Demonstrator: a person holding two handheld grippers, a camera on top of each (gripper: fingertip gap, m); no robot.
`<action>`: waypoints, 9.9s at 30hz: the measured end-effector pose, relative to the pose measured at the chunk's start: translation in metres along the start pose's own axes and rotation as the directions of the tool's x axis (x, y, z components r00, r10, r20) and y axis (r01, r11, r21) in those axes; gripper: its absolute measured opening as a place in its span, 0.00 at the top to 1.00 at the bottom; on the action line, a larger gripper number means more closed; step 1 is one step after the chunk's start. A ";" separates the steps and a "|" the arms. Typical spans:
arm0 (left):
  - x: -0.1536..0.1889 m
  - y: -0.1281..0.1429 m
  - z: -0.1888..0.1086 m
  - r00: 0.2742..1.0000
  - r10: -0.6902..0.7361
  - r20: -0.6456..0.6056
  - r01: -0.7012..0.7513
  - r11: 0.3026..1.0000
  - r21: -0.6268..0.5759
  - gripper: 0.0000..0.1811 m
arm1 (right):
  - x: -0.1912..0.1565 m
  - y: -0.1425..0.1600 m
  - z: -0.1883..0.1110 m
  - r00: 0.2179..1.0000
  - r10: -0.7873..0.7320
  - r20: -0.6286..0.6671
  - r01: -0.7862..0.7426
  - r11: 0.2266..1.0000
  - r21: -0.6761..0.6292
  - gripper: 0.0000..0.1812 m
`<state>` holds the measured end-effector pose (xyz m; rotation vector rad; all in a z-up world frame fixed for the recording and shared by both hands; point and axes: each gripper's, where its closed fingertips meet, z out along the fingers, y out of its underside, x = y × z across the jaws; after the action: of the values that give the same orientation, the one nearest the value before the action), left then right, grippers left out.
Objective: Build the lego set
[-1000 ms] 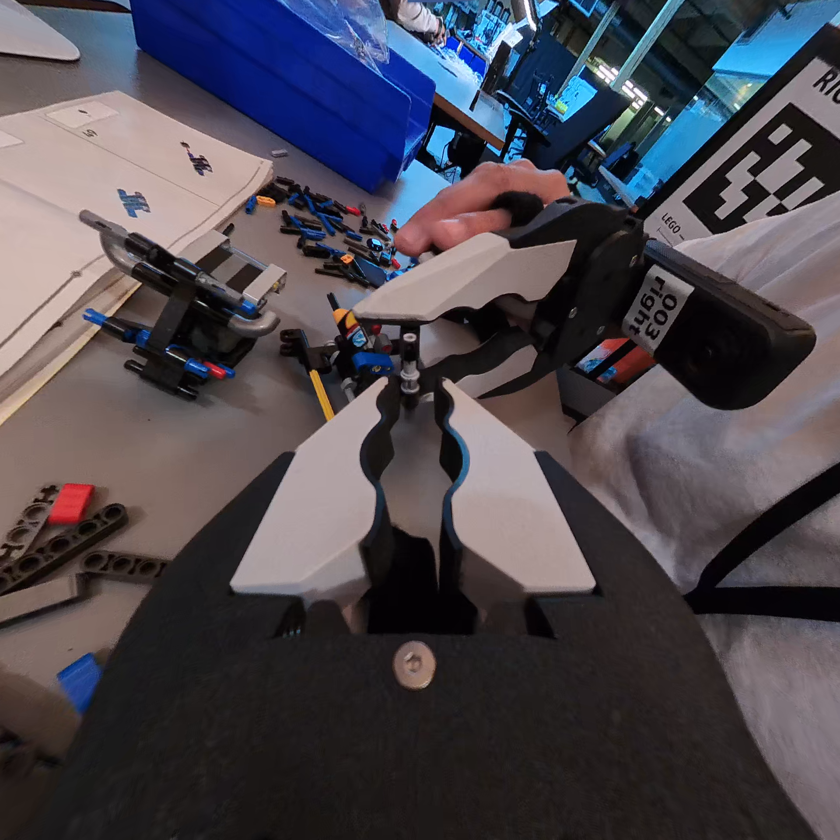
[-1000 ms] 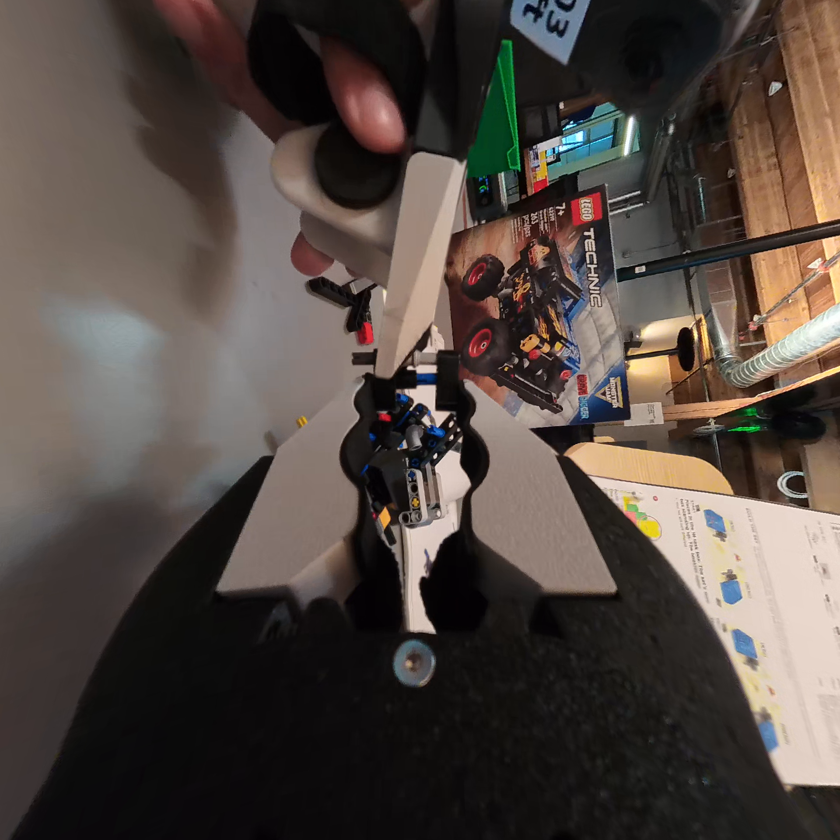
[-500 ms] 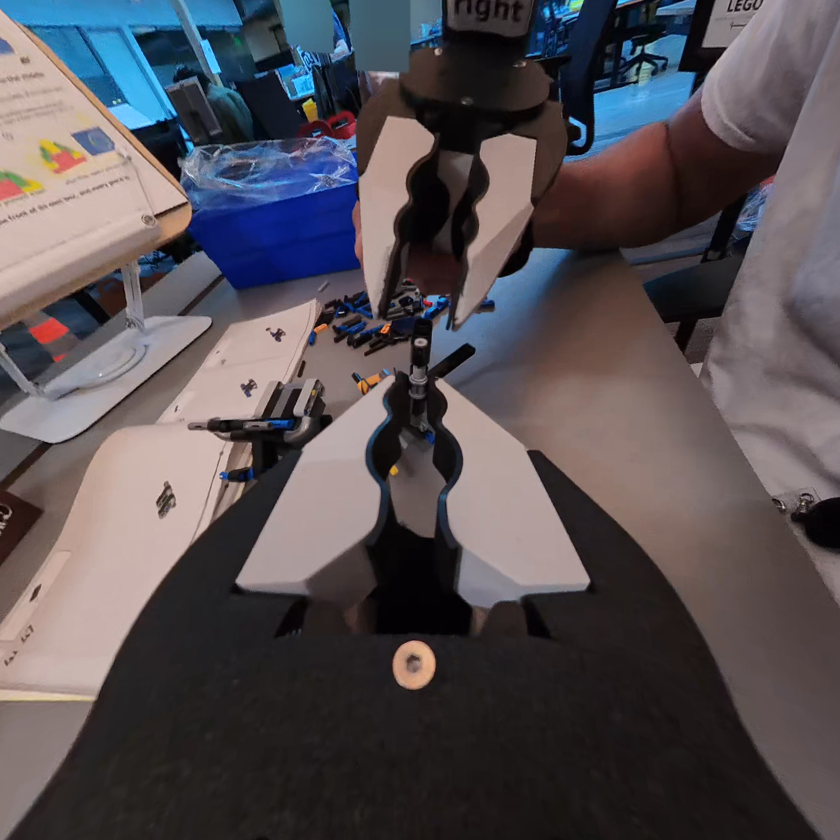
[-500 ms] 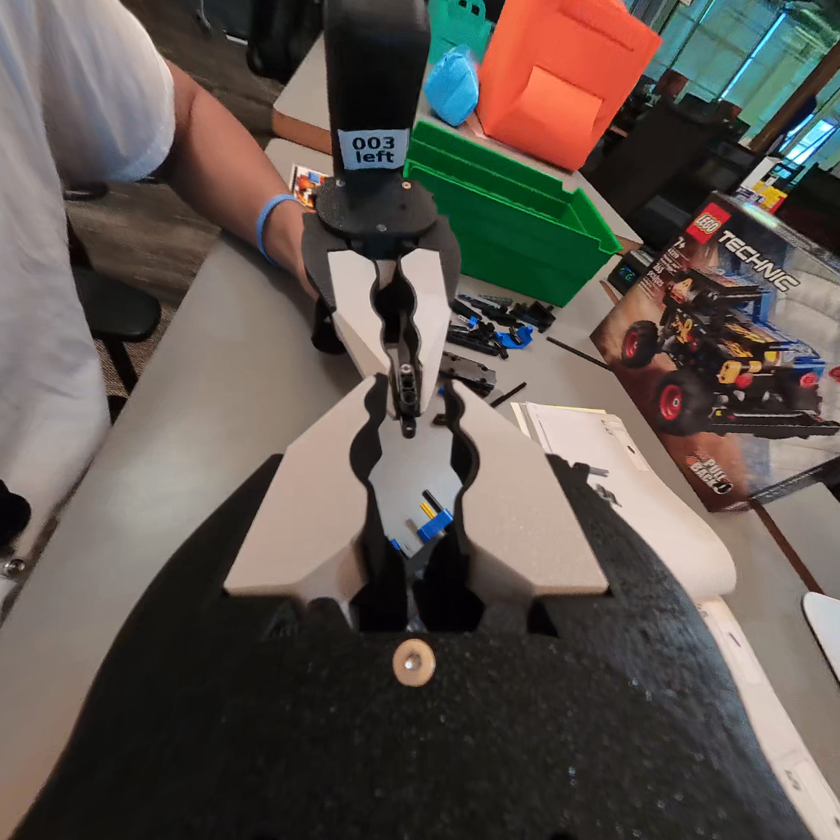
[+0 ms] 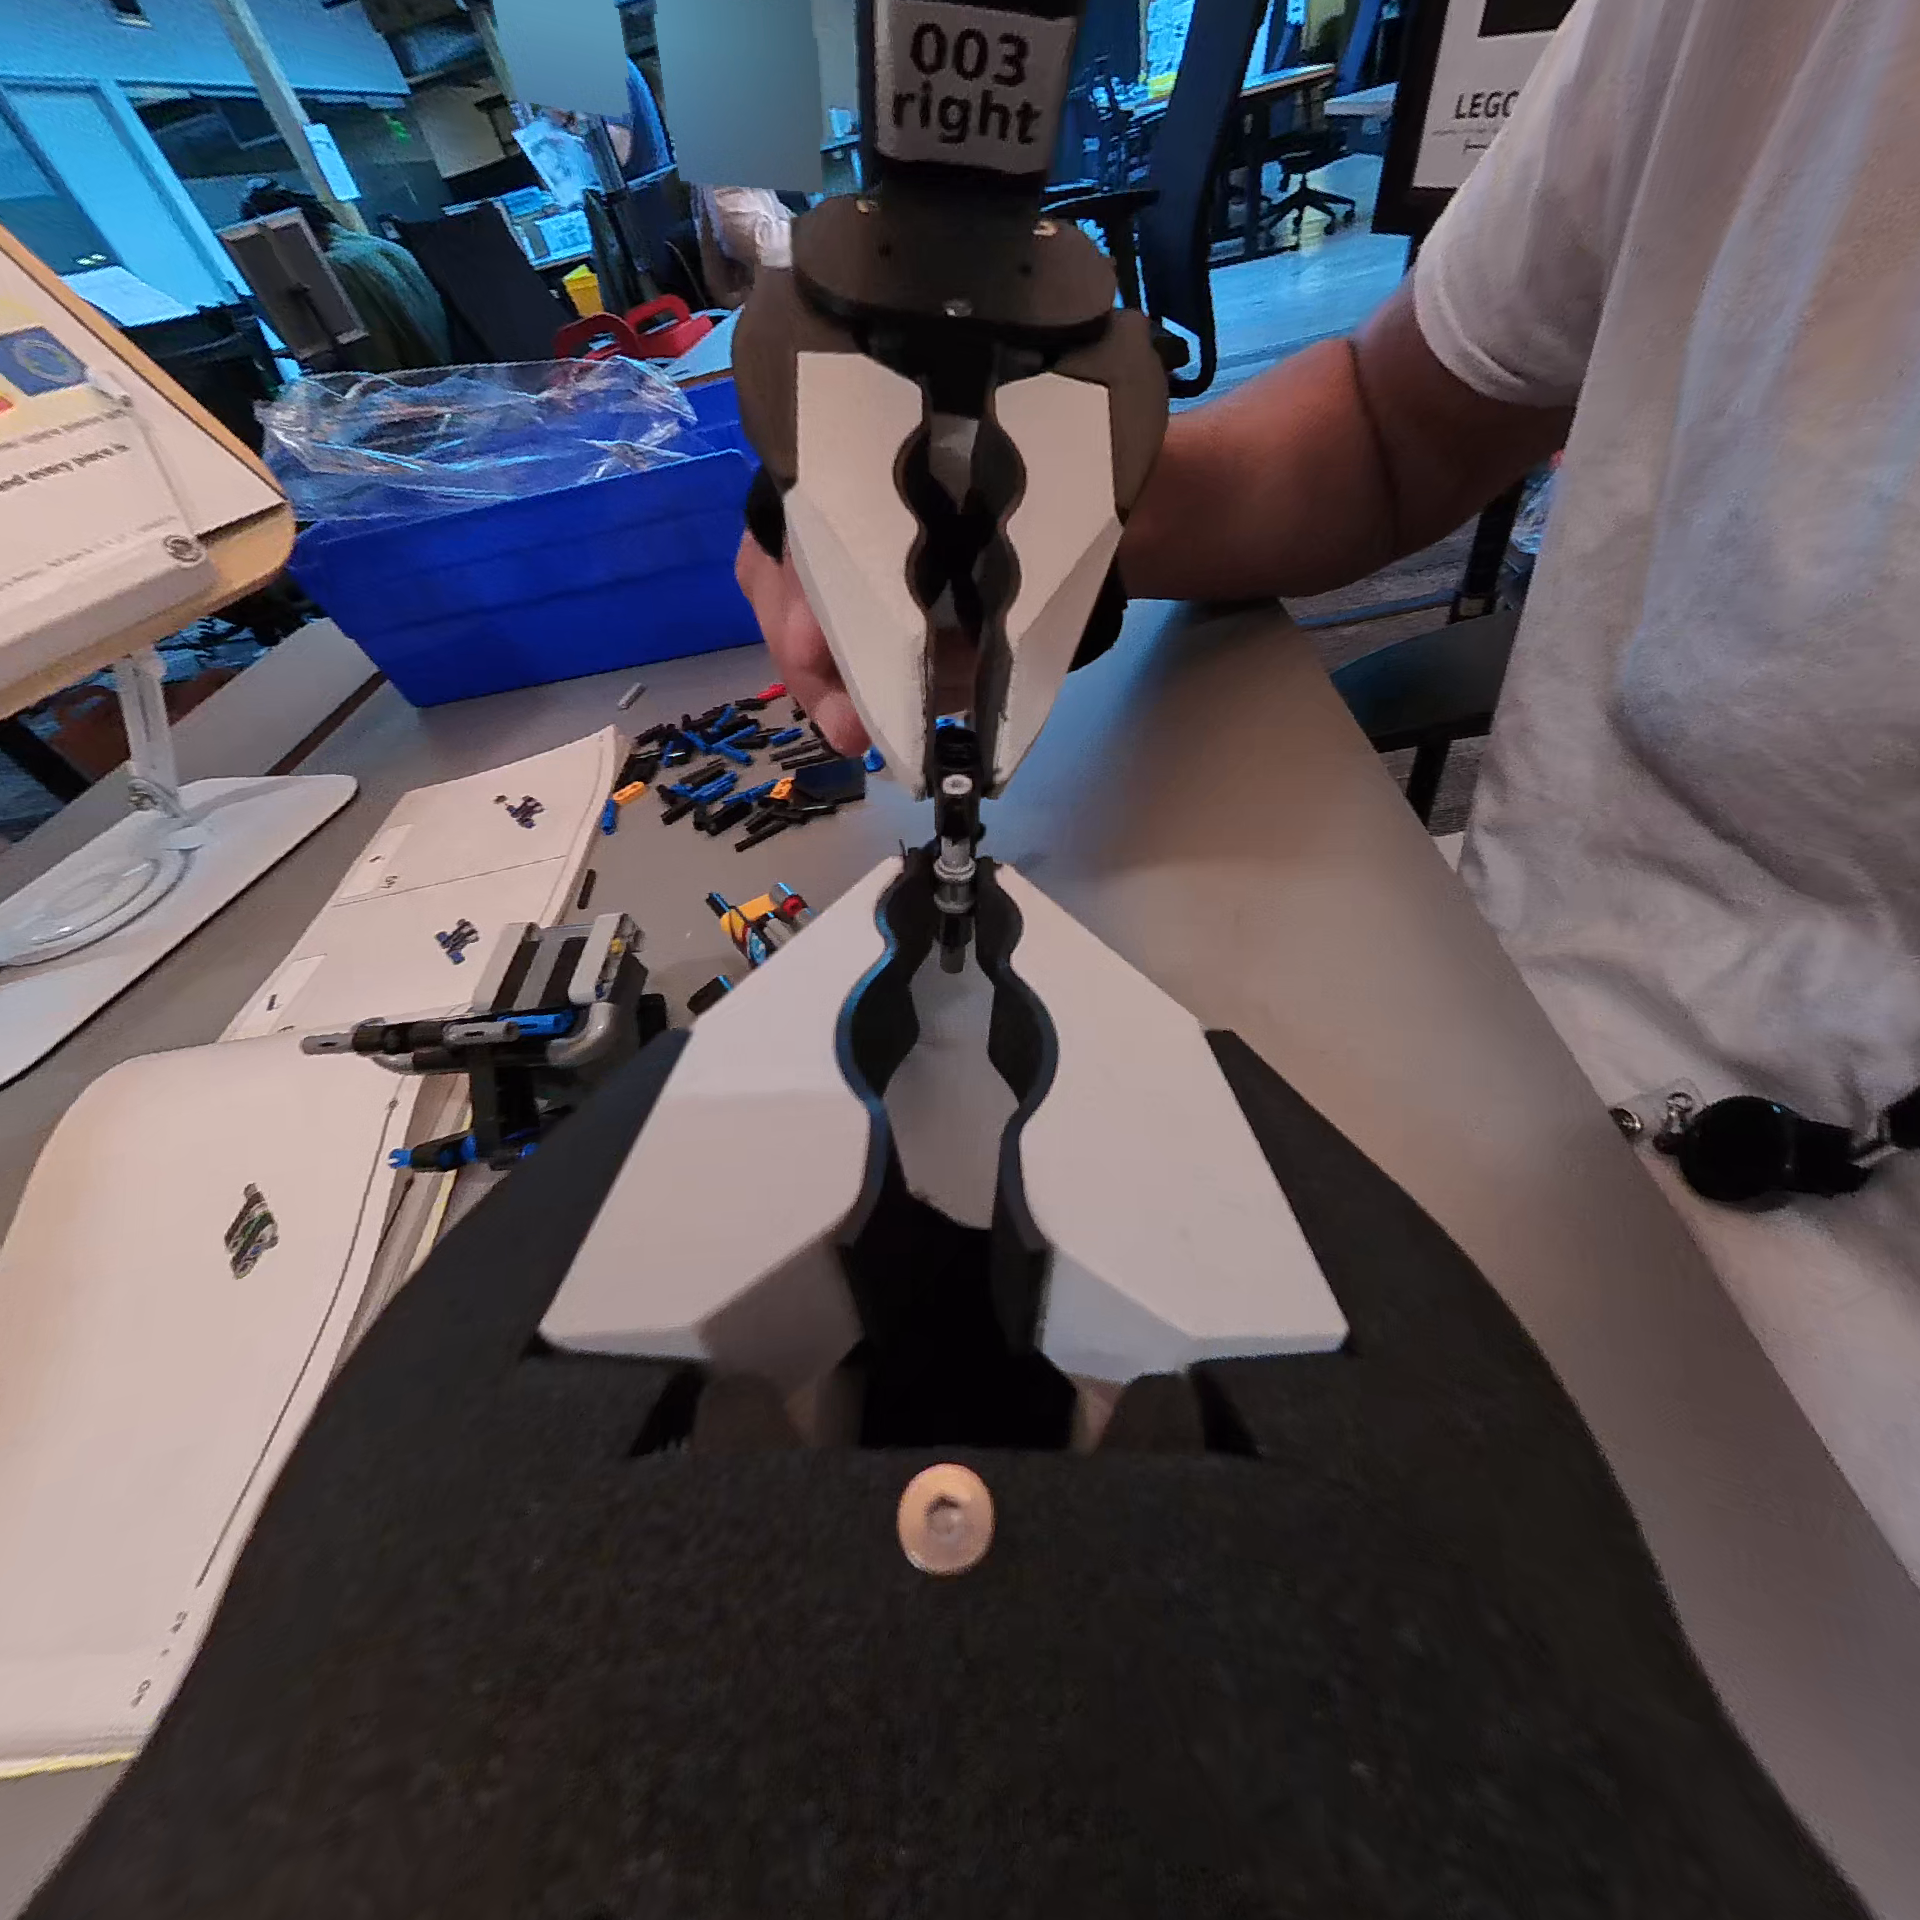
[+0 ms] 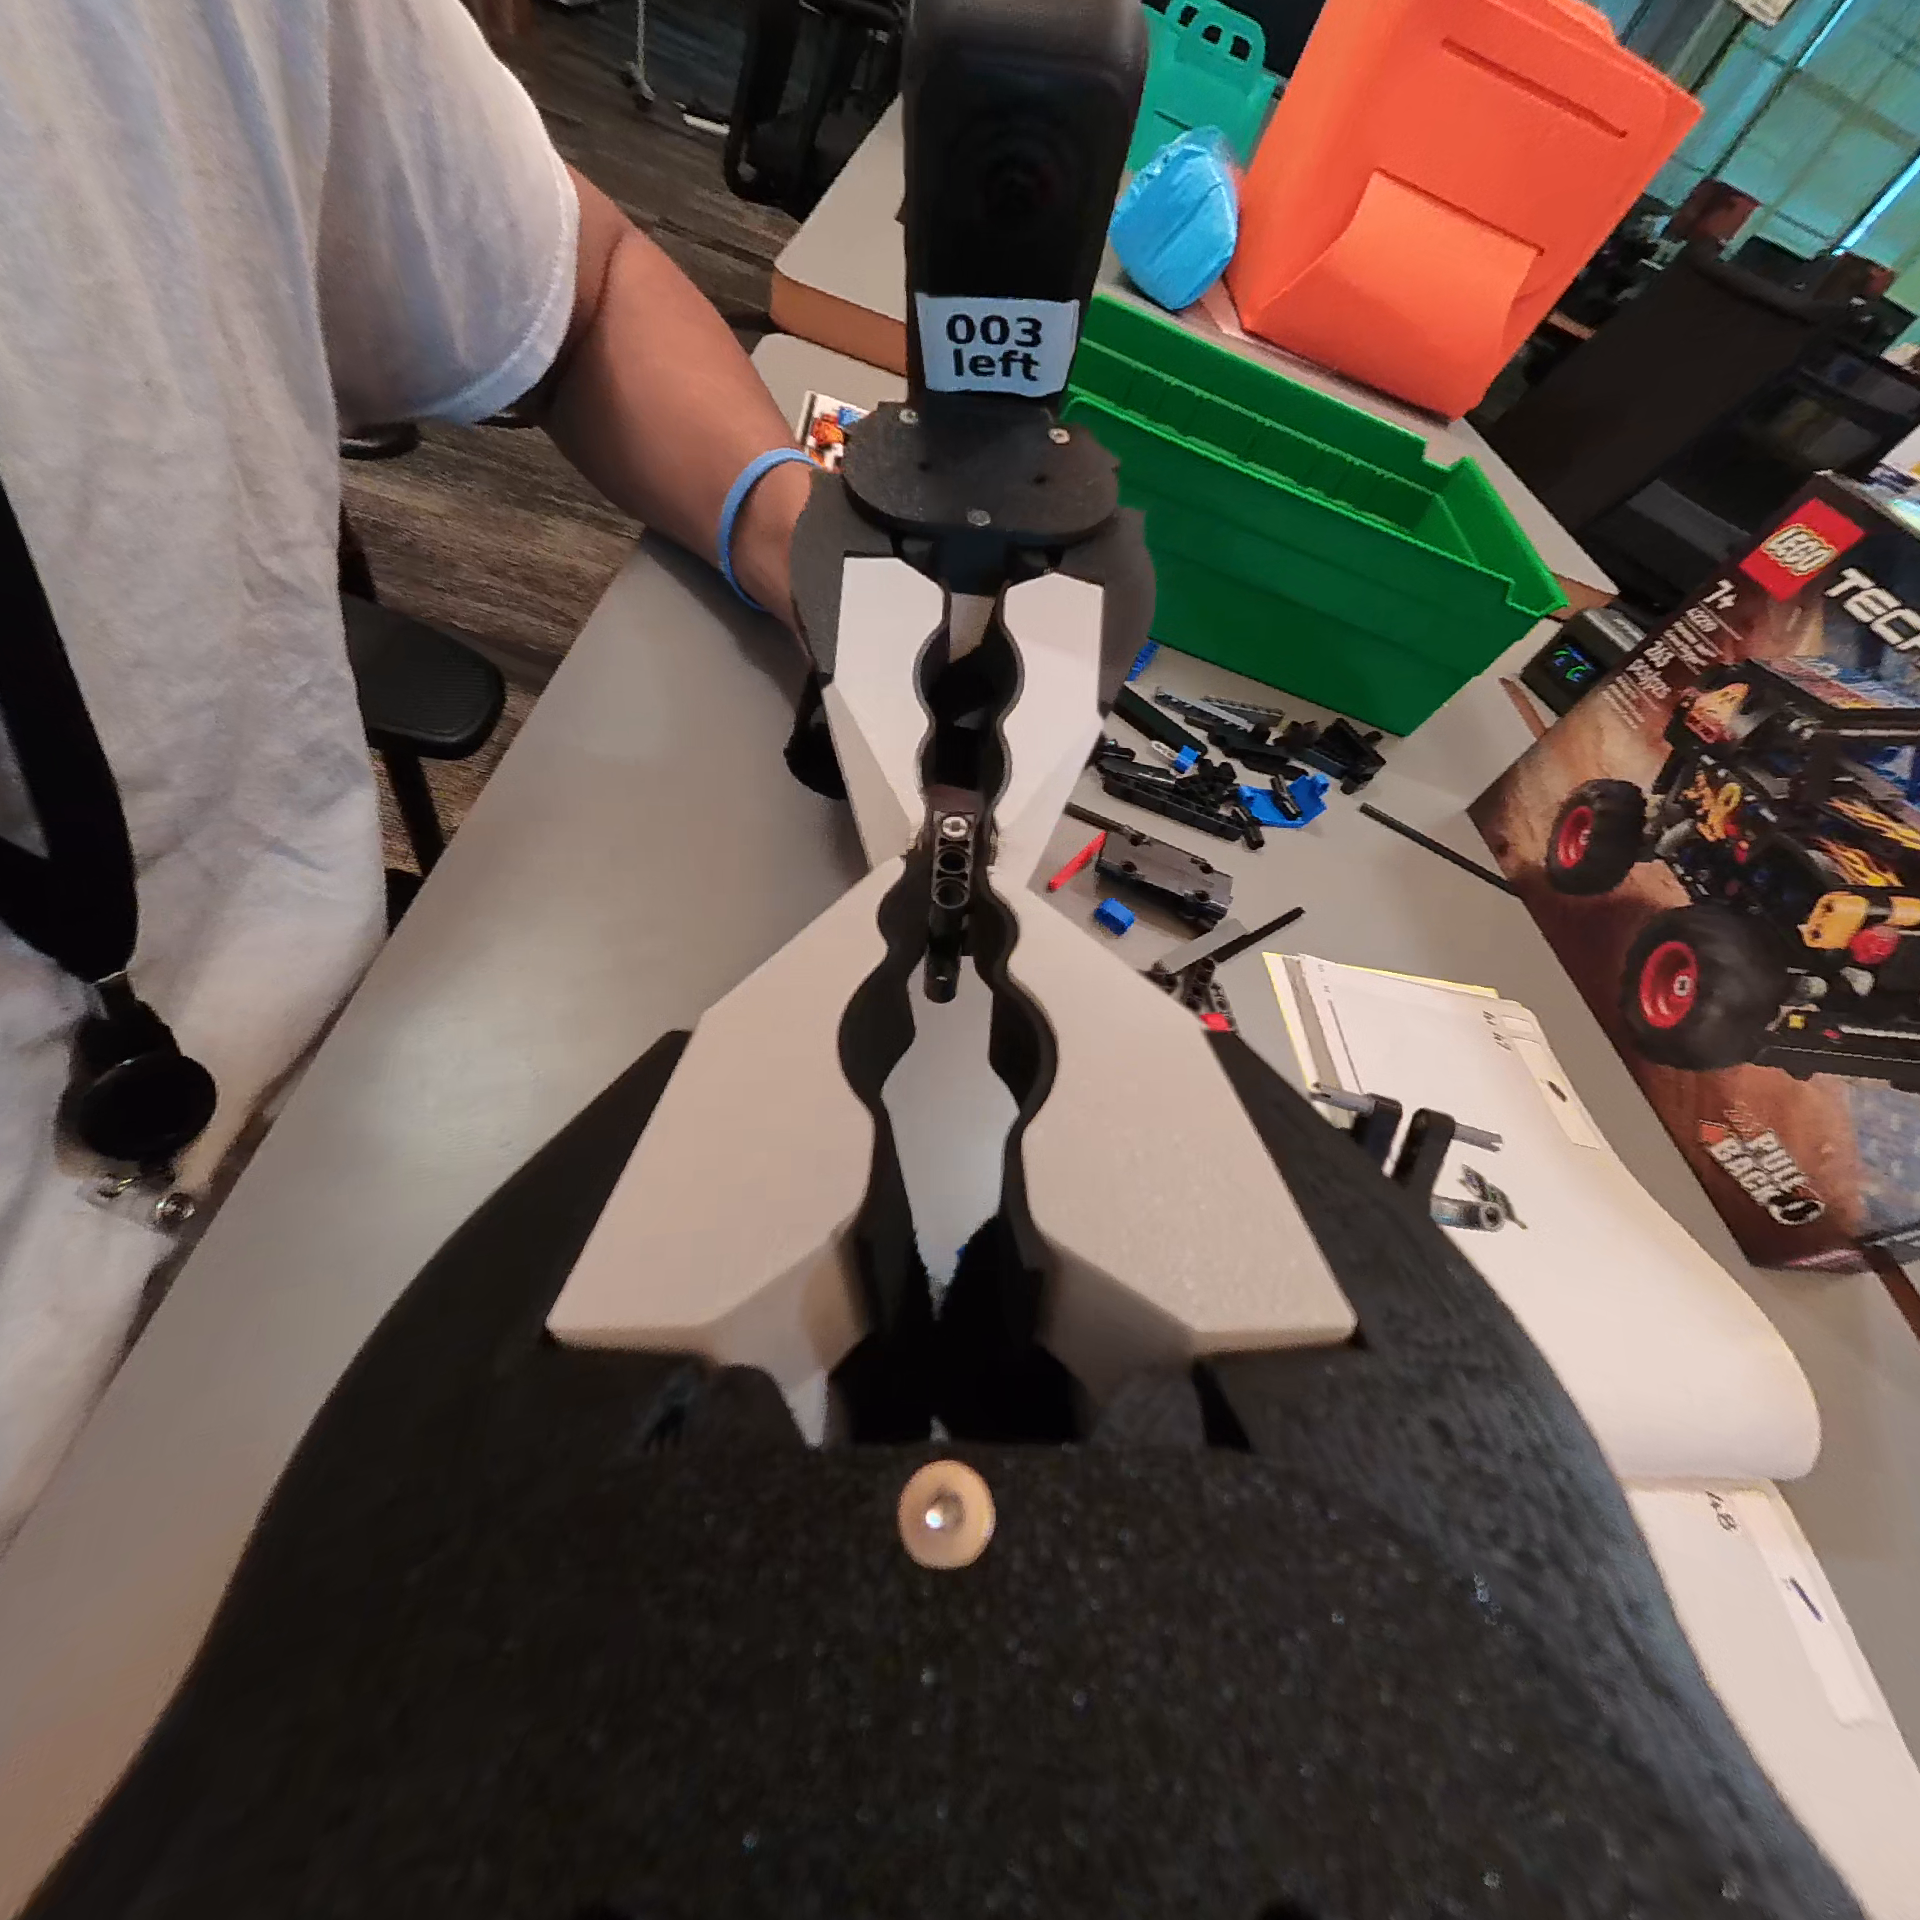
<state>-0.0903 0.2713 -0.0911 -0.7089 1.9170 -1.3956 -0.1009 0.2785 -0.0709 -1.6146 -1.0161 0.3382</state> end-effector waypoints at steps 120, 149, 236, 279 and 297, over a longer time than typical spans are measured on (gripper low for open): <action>-0.040 -0.002 -0.011 0.776 -0.610 -0.162 0.626 0.776 0.076 0.97 | 0.032 0.030 0.015 0.891 0.454 -0.019 -0.454 0.890 -0.034 0.85; -0.044 -0.012 -0.024 0.825 -0.550 -0.132 0.563 0.820 0.105 0.97 | 0.045 0.000 -0.005 0.839 0.536 0.098 -0.544 0.817 0.192 0.88; -0.023 0.000 -0.014 0.918 -0.388 -0.085 0.391 0.920 0.013 0.97 | 0.023 0.019 0.004 0.861 0.492 0.132 -0.501 0.864 0.048 0.97; -0.022 0.018 -0.004 0.941 -0.335 -0.041 0.332 0.941 -0.059 0.97 | 0.023 0.025 0.003 0.874 0.468 0.127 -0.475 0.880 0.023 0.97; -0.014 0.040 0.005 0.975 -0.220 0.000 0.218 0.964 -0.151 0.97 | 0.014 0.045 0.014 0.905 0.415 0.095 -0.409 0.909 -0.076 0.97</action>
<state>-0.0799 0.2902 -0.1276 -1.0114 2.0219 -1.4001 -0.0826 0.2988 -0.1118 -1.8757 -0.7591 0.6971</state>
